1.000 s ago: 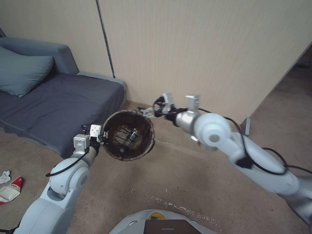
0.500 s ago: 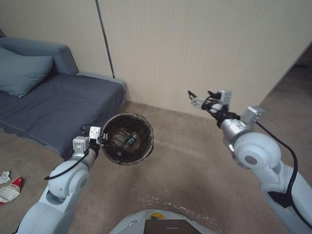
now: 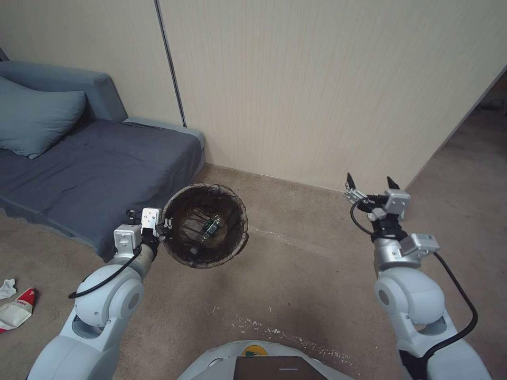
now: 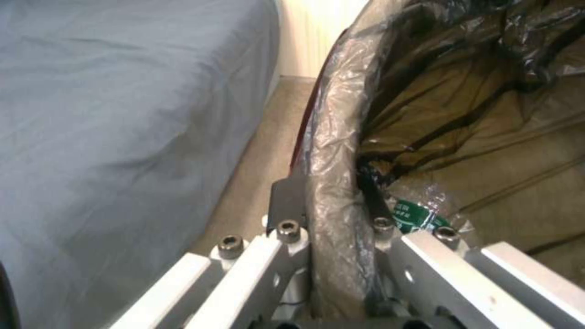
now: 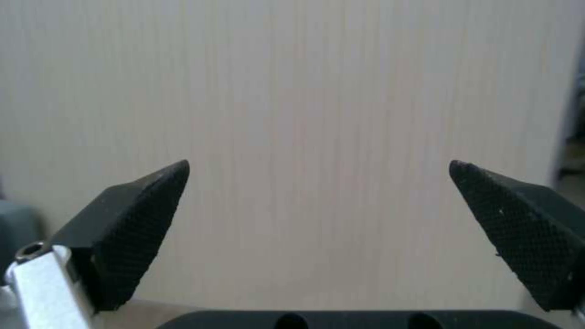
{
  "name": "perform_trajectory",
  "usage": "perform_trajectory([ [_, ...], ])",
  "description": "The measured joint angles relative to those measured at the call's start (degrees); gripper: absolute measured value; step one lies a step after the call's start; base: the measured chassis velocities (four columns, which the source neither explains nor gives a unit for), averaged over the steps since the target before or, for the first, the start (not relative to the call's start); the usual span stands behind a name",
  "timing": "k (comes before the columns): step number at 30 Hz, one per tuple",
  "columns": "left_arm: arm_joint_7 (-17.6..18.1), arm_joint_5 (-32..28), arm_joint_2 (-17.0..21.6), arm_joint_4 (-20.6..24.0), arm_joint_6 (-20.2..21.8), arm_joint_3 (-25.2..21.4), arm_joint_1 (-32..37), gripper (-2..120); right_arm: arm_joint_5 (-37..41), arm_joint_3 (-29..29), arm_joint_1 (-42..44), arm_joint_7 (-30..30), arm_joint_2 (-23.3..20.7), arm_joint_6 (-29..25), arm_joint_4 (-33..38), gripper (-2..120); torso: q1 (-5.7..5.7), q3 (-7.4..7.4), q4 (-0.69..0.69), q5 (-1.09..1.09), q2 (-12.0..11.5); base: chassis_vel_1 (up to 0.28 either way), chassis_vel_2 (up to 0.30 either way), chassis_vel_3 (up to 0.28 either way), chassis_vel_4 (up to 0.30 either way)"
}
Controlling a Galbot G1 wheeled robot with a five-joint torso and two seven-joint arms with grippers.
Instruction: Pick up the trash bin, then pick up the garbage from the floor and place it into the trash bin.
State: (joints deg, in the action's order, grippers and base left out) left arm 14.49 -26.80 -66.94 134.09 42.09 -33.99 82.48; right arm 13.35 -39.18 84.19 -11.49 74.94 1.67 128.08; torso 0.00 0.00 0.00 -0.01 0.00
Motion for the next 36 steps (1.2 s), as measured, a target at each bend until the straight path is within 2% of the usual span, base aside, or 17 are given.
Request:
perform_trajectory([
  [3, -0.1, 1.3, -1.4, 0.0, -0.7, 0.3, 0.5, 3, -5.4, -1.1, 1.8, 0.8, 4.1, -3.8, -1.1, 100, 0.00, 0.00, 0.00, 0.00, 0.0, 0.000, 0.000, 0.000, 0.000],
  [7, -0.4, 2.4, -2.6, 0.1, -1.4, 0.4, 1.2, 3, -8.6, -1.3, 3.3, 1.8, 7.5, -6.6, -2.3, 100, 0.00, 0.00, -0.01, 0.00, 0.0, 0.000, 0.000, 0.000, 0.000],
  [16, -1.0, 4.0, -3.0, 0.4, -2.7, 0.5, 1.4, 3, -10.7, 0.3, 3.0, 1.7, 11.6, -8.0, -3.7, 100, 0.00, 0.00, 0.00, 0.00, 0.0, 0.000, 0.000, 0.000, 0.000],
  [30, -1.4, 5.8, -2.9, -0.3, -3.7, 1.0, 1.1, 3, -10.8, 0.8, 2.5, 1.4, 11.5, -8.8, -5.3, 100, 0.00, 0.00, 0.00, 0.01, 0.0, 0.000, 0.000, 0.000, 0.000],
  [36, -1.5, 5.3, -2.5, 0.9, -3.4, 0.9, 1.8, 3, -11.0, 1.4, 2.5, 1.3, 11.5, -8.8, -5.7, 100, 0.00, 0.00, 0.00, 0.01, 0.0, 0.000, 0.000, 0.000, 0.000],
])
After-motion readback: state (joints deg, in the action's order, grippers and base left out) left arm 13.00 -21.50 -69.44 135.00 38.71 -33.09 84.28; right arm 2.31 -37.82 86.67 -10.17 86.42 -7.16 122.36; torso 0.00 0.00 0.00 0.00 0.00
